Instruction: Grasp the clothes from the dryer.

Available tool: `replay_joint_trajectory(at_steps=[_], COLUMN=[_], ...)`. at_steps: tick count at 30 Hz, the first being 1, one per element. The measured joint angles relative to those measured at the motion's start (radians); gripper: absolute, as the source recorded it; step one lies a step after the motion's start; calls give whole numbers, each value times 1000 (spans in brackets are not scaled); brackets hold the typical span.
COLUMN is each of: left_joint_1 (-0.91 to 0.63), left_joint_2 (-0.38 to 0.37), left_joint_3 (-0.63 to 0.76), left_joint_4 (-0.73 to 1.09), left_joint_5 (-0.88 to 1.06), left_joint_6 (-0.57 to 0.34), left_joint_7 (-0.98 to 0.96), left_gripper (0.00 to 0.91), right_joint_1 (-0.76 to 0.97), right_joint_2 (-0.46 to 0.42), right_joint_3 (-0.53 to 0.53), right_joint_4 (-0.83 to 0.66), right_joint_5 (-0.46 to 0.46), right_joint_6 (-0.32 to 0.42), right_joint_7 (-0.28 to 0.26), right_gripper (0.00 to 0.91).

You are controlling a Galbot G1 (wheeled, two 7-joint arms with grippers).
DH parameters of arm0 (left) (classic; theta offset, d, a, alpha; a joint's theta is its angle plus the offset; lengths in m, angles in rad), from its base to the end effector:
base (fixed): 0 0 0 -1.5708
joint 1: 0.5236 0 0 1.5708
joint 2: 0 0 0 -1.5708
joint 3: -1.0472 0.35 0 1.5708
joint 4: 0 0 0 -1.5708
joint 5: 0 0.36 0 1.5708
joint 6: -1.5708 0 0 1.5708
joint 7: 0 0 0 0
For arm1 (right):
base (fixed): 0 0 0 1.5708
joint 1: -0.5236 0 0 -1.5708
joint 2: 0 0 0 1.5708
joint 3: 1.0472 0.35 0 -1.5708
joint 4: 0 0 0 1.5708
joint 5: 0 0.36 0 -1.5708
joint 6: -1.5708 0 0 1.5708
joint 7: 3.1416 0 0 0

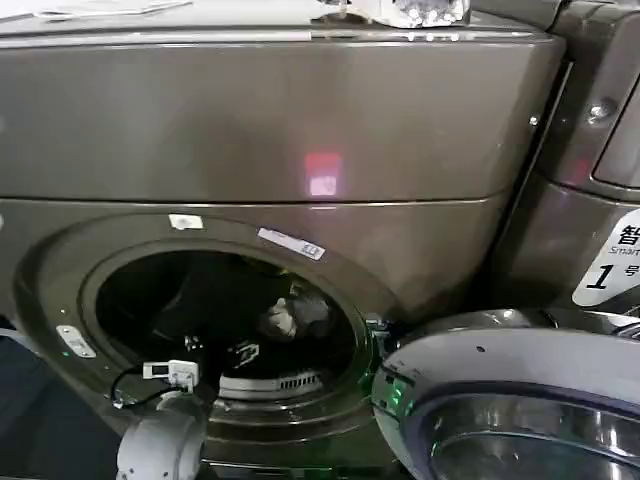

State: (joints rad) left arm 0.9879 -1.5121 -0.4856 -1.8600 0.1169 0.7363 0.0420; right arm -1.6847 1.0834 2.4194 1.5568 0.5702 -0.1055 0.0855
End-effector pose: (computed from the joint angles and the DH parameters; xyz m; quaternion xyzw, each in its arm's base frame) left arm 0.3589 0.0014 -0.2268 -0.0014 -0.9781 -0.0791 0.1927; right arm -0.1840 -0.4677 -0.0553 0.7153 0.6604 -0.1488 0.1735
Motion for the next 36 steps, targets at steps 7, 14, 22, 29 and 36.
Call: replay_joint_trajectory(at_steps=[7, 14, 22, 29, 36], left_joint_1=[-164, -283, -369, -508, -622], left_joint_2=[-13, -19, -47, -63, -79], left_joint_3=[-8, -17, -10, -37, -53], left_joint_4=[210, 352, 434, 534, 629], left_joint_5=[36, 330, 916, 1173, 1260], left_joint_6=[0, 0, -173, -547, -775], left_joint_7=[19, 240, 626, 903, 1133], left_gripper=[907, 907, 907, 907, 907], right_joint_1=[3, 0, -7, 0, 0], right_joint_2=[2, -2, -5, -1, -1], right_joint_3=[-8, -14, -22, -37, -42], right_joint_4=[4, 13, 17, 23, 28], right_joint_5=[-1, -2, -2, -3, -4], right_joint_6=[3, 4, 9, 14, 16], right_joint_7=[-2, -3, -4, -5, -5], right_gripper=[907, 907, 907, 907, 907])
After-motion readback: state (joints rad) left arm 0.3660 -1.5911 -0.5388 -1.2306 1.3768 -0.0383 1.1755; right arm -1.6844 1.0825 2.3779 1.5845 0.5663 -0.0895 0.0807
